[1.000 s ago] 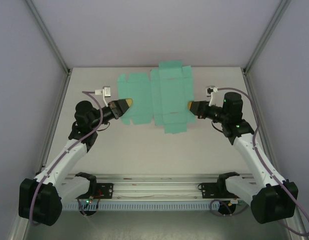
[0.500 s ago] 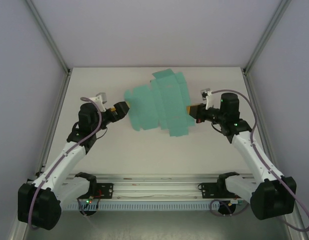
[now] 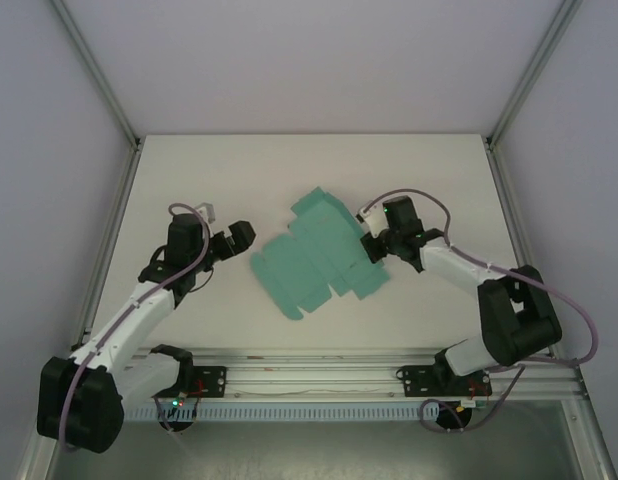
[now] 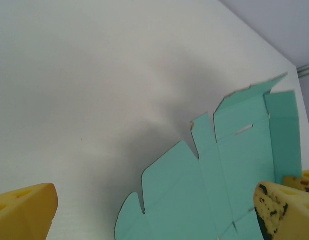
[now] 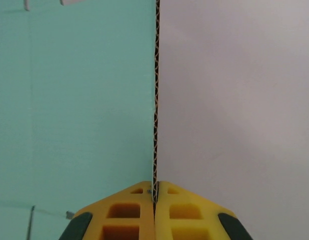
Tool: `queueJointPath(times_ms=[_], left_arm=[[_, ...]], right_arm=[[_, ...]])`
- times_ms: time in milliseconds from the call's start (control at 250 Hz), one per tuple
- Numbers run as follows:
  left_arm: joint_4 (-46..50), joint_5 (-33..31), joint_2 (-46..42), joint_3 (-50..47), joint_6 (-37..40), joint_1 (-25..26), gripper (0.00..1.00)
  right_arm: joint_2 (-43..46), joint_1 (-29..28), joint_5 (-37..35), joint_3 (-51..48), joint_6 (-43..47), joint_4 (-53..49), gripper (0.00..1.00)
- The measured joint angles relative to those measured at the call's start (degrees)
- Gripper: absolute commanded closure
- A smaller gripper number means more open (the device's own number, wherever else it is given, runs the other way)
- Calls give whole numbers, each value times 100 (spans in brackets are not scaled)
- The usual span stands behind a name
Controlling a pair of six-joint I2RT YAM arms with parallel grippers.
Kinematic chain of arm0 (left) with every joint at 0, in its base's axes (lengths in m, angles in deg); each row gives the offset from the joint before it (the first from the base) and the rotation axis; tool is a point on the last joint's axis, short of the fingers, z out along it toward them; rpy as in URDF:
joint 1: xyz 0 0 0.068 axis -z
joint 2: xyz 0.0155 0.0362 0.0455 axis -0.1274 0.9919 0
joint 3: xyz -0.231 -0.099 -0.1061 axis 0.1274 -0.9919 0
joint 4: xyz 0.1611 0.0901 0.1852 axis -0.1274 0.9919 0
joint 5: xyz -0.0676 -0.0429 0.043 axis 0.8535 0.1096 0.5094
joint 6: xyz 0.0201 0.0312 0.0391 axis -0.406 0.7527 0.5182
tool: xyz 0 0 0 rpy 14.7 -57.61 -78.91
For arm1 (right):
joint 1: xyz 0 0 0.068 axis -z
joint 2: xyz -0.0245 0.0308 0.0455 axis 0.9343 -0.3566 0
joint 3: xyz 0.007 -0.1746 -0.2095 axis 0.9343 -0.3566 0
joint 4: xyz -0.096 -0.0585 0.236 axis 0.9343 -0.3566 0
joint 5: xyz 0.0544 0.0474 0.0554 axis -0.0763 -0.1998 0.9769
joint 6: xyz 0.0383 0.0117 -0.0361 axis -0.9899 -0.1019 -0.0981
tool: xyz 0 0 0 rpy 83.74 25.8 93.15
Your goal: Assemble paper box
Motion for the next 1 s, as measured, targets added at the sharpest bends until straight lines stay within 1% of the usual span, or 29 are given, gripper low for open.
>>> queueJointPath(times_ms=[80,204,272,356,476,580,744,827,999], left_arm=[[-140,179,232,2,0,4,0],[-173,332,660,179,4,35,0],[-166,356,931,442,48,70,0],[-155,374,1266,885,181,98,0],[-157,350,1652,1456,389,116,0],[-146,345,2063,1838,553,133,0],[-7,328,2806,2365,815,330,0],[186,170,3145,2662,973,490,0],[439,-85,3541,2975,1182,710,0]], right_arm=[[37,-205,-289,-118,503,638,100],[136,-551,-560,-621,1513,1650,100],[129,-750,-752,-828,2146,1943,100],[-2,-968,-1154,-905,2988,2218,100],[-385,-1071,-1749,-916,4041,2959,100],[-682,-1071,-1956,-938,4784,3613,100],[-769,-1119,-1906,-868,5274,3877,100],[-734,-1156,-1821,-872,5375,3928,100],[-400,-1200,-1803,-872,5209,3792,100]])
